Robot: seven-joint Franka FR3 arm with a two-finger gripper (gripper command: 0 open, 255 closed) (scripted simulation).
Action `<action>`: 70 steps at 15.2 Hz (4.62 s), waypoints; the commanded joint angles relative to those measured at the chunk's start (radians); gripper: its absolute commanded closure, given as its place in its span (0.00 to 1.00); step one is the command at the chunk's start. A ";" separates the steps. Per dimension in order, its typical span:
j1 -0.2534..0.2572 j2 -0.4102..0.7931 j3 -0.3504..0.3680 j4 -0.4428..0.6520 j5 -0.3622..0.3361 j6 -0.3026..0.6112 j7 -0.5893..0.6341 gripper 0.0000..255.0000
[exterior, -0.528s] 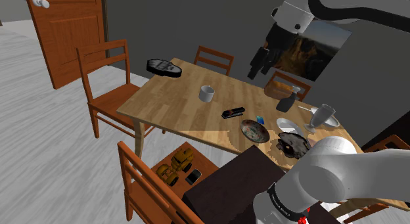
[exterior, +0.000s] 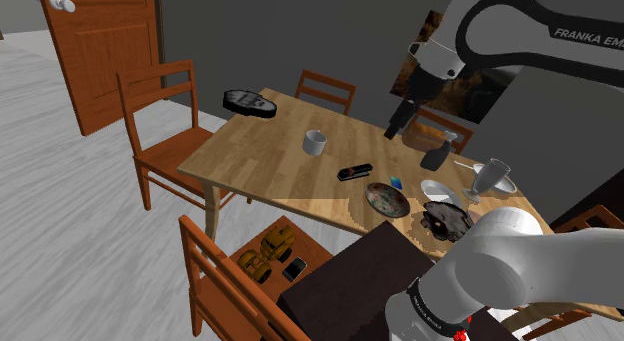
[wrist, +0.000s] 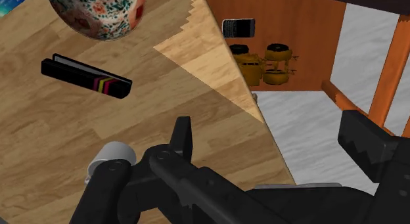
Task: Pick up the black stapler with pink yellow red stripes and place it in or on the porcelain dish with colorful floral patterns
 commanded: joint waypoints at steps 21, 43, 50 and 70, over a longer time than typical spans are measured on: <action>0.195 0.655 -0.658 0.048 -0.053 0.590 -1.059 0.00; -0.118 1.544 -0.378 0.617 0.627 0.702 -2.021 0.00; -0.131 1.571 -0.362 0.626 0.642 0.721 -2.031 0.00; -0.097 1.498 -0.407 0.606 0.599 0.667 -2.005 1.00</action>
